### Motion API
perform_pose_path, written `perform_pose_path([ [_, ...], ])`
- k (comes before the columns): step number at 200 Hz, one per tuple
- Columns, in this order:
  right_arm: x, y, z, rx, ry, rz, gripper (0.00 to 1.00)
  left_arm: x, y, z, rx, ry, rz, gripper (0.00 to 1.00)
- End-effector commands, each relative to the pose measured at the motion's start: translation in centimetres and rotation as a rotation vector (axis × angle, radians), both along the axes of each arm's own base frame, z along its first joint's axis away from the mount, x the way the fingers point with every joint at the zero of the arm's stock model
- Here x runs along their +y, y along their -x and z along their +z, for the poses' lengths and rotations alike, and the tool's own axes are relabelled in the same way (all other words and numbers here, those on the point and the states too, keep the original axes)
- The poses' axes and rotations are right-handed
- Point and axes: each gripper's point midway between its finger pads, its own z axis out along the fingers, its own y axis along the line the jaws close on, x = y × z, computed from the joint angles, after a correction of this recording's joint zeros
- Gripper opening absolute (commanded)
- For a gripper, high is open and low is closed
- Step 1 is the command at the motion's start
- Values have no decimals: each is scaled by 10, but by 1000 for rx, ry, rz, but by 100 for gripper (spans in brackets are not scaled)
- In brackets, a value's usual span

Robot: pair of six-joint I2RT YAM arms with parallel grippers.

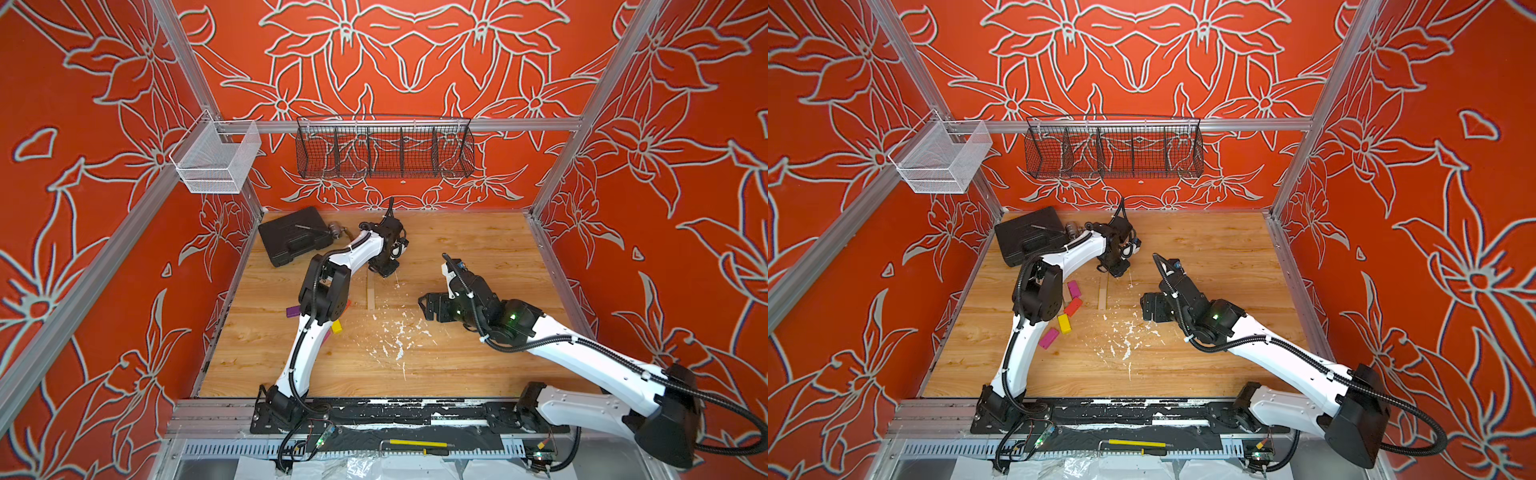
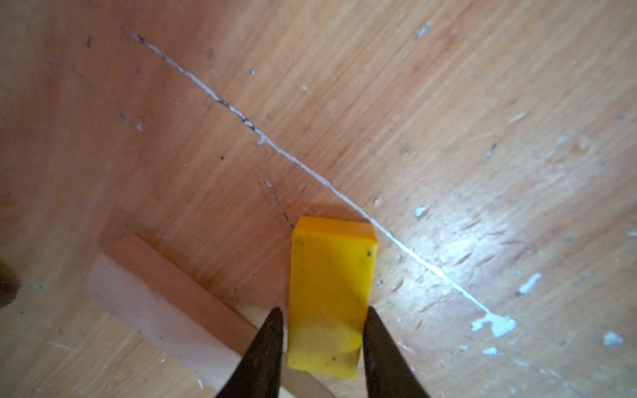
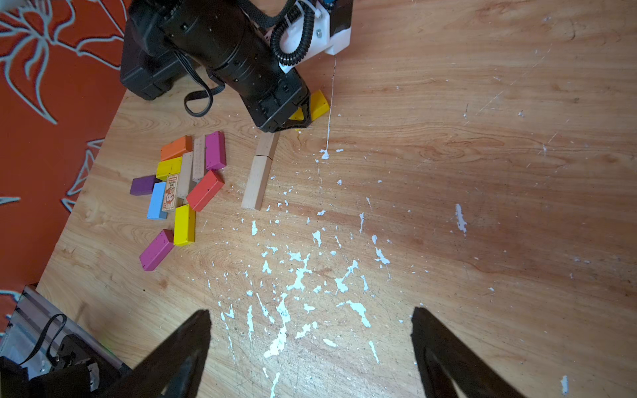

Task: Assemble the letter k with building blocks
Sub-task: Assemble the building block at the center of the board.

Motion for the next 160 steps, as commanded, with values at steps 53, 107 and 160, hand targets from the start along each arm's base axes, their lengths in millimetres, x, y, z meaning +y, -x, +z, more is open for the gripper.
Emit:
perform_pose_path([
  [53,-1,1,-4,13,6,-18,93,4,2,1,5,-49,-11,33],
  [107,-1,1,-6,20,4,-17,93,7,3,-1,6,-65,-1,31],
  [160,0,1,-7,22,4,-17,92,7,2,1,-1,-65,2,31],
])
